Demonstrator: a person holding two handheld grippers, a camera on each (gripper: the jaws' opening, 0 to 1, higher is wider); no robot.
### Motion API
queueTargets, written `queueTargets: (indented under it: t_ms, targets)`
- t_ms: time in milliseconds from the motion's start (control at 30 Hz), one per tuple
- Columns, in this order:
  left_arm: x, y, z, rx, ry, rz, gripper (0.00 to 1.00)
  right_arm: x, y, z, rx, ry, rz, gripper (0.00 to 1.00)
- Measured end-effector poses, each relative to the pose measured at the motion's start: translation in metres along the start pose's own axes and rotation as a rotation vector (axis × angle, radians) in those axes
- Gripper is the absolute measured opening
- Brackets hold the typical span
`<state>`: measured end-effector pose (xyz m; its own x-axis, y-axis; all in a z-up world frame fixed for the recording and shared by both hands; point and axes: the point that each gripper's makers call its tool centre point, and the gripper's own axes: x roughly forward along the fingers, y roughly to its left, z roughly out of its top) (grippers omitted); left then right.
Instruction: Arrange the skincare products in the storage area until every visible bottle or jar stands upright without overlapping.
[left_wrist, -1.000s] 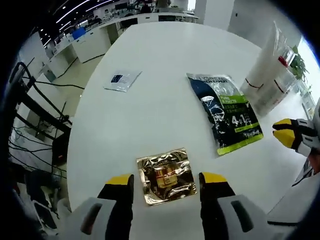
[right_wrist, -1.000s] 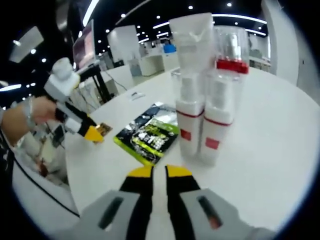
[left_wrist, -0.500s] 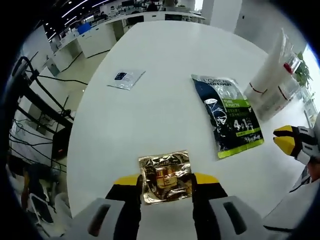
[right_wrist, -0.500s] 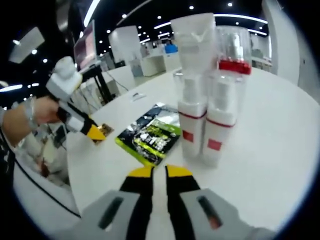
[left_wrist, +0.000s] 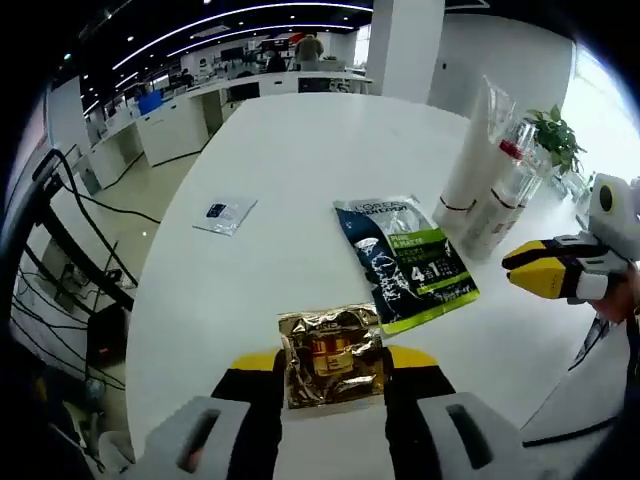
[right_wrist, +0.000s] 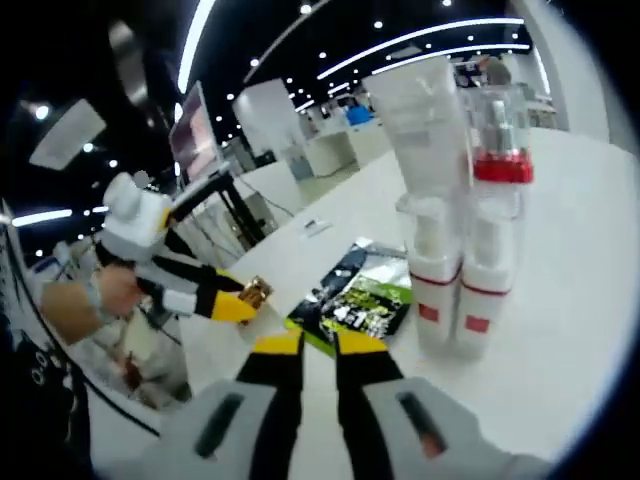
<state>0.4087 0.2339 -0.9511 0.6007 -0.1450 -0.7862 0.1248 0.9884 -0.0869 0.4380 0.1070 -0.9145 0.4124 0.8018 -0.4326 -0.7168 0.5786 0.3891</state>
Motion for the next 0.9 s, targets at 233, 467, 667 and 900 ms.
queueTargets:
  t_ms: [233,467,667,900]
  targets:
    - [-0.007,-0.034,0.021,0.071,-0.141,-0.116,0.4,0.006,0.02,0.009,0.067,-0.016,0.082,0.11]
    - [-0.013,-0.061,0.026,0.102,-0.211,-0.209,0.4,0.008,0.024,0.02,0.152,-0.052,0.115,0.11]
    - [-0.012,-0.068,0.027,0.107,-0.221,-0.234,0.4,0.012,0.024,0.015,0.167,-0.032,0.119,0.11]
    - [-0.018,-0.079,0.036,0.098,-0.283,-0.274,0.4,0.017,0.026,0.016,0.23,-0.028,0.123,0.02]
